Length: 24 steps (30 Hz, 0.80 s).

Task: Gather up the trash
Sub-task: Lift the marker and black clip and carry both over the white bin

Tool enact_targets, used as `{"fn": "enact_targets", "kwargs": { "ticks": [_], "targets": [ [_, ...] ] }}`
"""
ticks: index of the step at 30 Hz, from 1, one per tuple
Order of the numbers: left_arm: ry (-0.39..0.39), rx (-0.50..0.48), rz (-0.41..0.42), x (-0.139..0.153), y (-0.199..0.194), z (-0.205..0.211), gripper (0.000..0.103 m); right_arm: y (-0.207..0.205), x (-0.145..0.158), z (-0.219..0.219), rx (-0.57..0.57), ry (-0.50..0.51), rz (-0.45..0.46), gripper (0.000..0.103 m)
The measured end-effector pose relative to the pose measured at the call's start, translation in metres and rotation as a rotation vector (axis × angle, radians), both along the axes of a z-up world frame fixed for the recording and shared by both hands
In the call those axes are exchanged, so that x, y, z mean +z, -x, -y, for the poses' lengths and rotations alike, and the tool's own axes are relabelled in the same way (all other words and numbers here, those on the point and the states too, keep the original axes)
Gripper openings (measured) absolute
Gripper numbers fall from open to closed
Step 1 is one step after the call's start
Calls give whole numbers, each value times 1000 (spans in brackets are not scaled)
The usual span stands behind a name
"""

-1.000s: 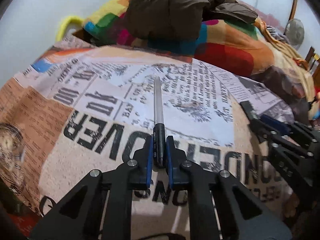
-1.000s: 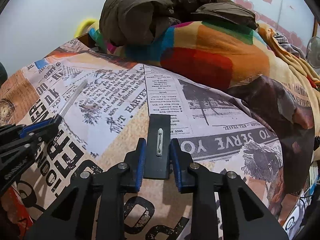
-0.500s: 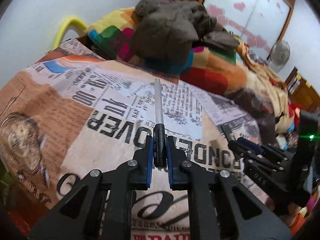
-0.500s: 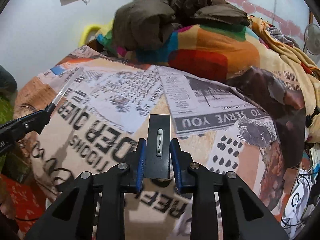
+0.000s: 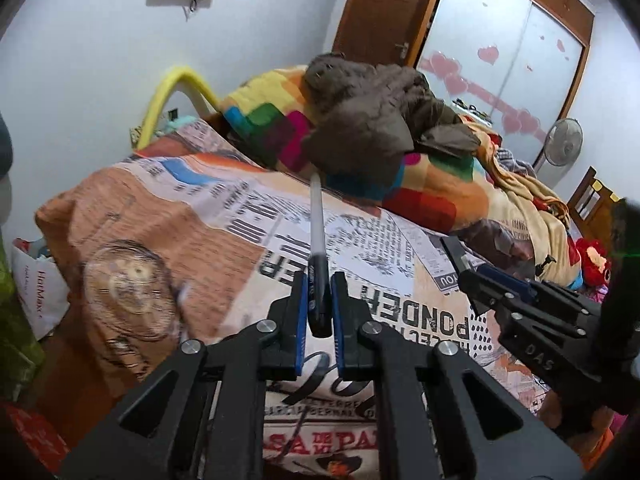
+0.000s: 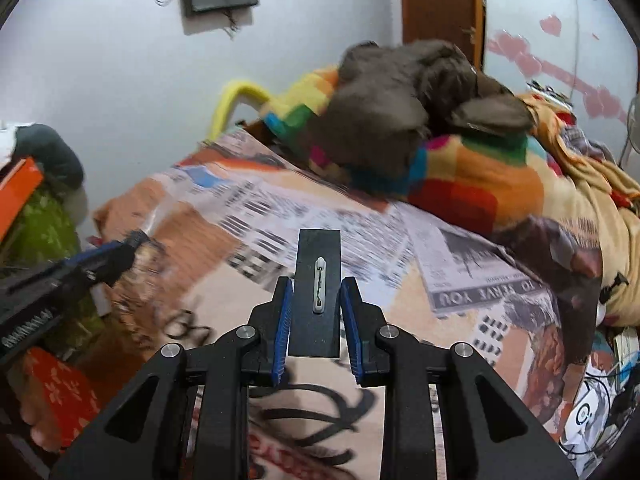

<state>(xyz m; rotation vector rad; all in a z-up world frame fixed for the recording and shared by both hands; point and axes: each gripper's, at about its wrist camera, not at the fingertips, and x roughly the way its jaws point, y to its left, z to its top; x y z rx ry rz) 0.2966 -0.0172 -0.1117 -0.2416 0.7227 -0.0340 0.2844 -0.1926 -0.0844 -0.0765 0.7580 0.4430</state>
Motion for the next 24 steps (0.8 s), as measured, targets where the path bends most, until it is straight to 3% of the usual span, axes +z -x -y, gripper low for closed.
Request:
{"fn": "enact_targets", "kwargs": {
  "ticks": [4, 12, 18, 24],
  "targets": [
    [-16, 28, 15, 13, 26, -21, 9, 22, 21, -24, 52, -33, 27, 23],
    [-38, 70, 36, 24, 76, -59, 9, 60, 33, -68, 155, -82, 25, 23],
    [-107, 125, 26, 18, 120, -97, 9, 84, 23, -109, 246, -86, -10, 23],
    [-82, 199, -27, -4, 155, -140, 9, 103, -2, -144, 313, -95, -94, 23]
  ]
}}
